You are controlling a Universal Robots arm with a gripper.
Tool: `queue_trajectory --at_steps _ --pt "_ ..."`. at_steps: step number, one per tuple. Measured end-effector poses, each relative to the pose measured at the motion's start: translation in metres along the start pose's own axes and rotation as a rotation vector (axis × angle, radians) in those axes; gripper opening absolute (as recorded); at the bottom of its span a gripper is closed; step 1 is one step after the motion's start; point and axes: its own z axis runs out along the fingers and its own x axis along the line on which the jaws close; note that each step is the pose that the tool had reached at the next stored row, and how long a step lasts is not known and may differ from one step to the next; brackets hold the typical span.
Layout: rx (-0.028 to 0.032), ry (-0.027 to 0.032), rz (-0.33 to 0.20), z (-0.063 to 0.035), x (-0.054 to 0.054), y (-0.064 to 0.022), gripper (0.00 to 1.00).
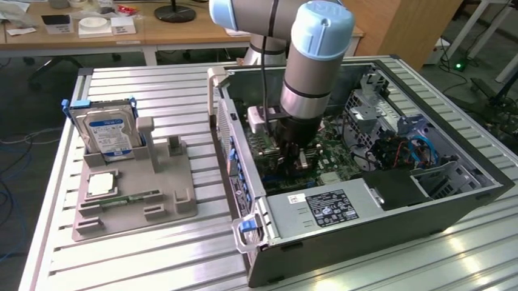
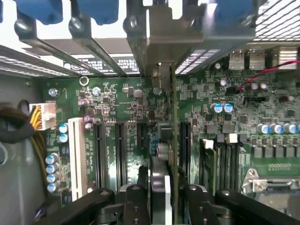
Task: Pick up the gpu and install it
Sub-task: 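Insert the gpu into the slot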
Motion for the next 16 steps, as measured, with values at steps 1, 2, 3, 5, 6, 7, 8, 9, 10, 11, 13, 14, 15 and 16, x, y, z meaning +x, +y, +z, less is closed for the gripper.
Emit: queue_trajectory --at_steps 1,2,3,5,6,7,8,9,10,11,13,14,15,16 --pt "0.0012 0.0004 0.000 -0.0030 0.000 -0.0001 0.35" --pt "0.0025 0.0001 0.000 -0.0063 0.000 -0.0002 0.35" --pt "0.0031 0.0000 0.000 -0.0096 0.000 -0.0002 0.35" --pt "0.0050 -0.0001 0.000 -0.0162 0.000 -0.0003 0.35" --pt "0.0060 -0.0001 0.000 -0.0195 0.000 -0.0004 0.35" --pt "0.0072 -0.0002 0.000 -0.0228 0.000 -0.0004 0.35" --pt "0.0085 -0.0003 0.000 -0.0261 0.000 -0.0004 0.35" --pt "0.0097 -0.0002 0.000 -0.0299 0.000 -0.0005 0.35" --pt "0.0107 -0.0002 0.000 -0.0331 0.000 -0.0006 0.35" --pt "0.0119 -0.0003 0.000 -0.0370 0.000 -0.0007 0.35" --pt "0.0140 -0.0004 0.000 -0.0442 0.000 -0.0008 0.35" --pt "0.0151 -0.0005 0.000 -0.0477 0.000 -0.0008 0.35" --pt "0.0163 -0.0005 0.000 -0.0515 0.000 -0.0009 0.35" --pt "0.0174 -0.0004 0.000 -0.0551 0.000 -0.0010 0.35"
